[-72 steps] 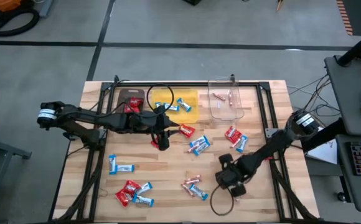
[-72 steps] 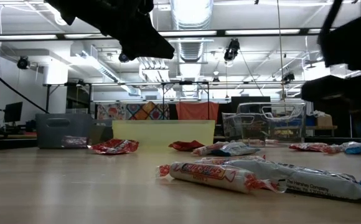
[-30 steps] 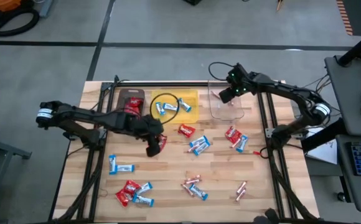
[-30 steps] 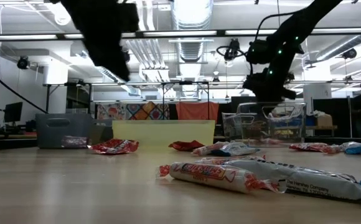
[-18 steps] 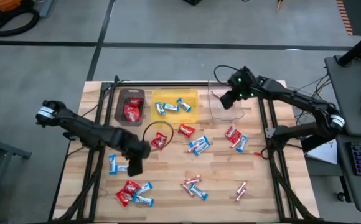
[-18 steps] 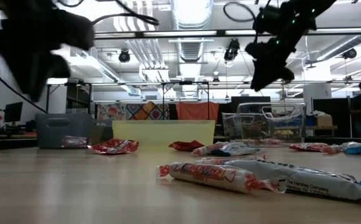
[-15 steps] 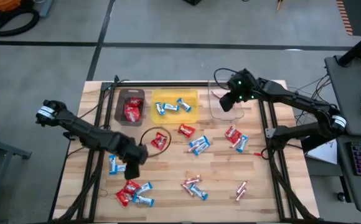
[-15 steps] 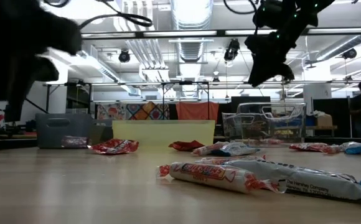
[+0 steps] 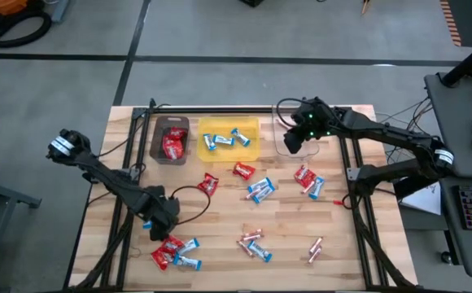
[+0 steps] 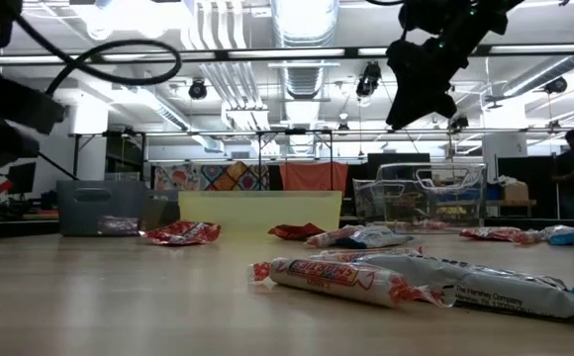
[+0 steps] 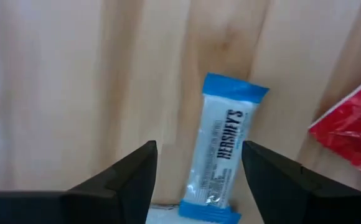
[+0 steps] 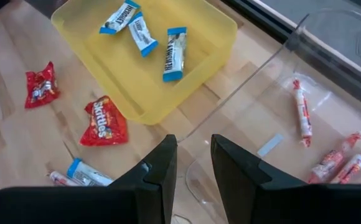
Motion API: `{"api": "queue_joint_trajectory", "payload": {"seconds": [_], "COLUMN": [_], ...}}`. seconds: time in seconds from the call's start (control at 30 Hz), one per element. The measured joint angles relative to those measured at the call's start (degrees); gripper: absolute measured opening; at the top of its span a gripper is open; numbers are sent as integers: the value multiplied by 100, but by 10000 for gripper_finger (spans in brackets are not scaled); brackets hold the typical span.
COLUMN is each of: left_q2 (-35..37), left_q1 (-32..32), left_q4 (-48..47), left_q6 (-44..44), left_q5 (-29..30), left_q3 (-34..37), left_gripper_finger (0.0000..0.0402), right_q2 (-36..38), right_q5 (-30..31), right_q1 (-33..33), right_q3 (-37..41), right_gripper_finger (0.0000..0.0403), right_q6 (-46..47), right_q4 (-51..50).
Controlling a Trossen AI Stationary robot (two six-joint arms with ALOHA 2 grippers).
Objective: Sort candy
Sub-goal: Put the white candy into the yellow bin
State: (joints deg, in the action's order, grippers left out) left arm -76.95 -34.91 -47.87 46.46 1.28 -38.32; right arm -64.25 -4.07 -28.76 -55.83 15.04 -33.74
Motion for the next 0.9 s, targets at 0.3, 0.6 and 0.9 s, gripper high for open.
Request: {"api": "queue_joint_trajectory", "payload": {"seconds": [0.3,0.6,0.9], "left_q2": [5,18,-11], "left_q1": [-29,-23,-31], "left_q4": [697,677,667], "left_q6": [353,555,197], "left_q5": [-225,-173,-9], "left_q3": [478,585,27], "left_gripper_finger": [193,83,22], "right_q2": [0,0,9], "right_q5": [23,-40,-76], "right_q1": [3,96,446], "right_q3": [2,2,2], "right_gripper_finger": [93,93,93], "right_q6": [-2,-199,-463], "right_q4": [-2,-2,200]}}
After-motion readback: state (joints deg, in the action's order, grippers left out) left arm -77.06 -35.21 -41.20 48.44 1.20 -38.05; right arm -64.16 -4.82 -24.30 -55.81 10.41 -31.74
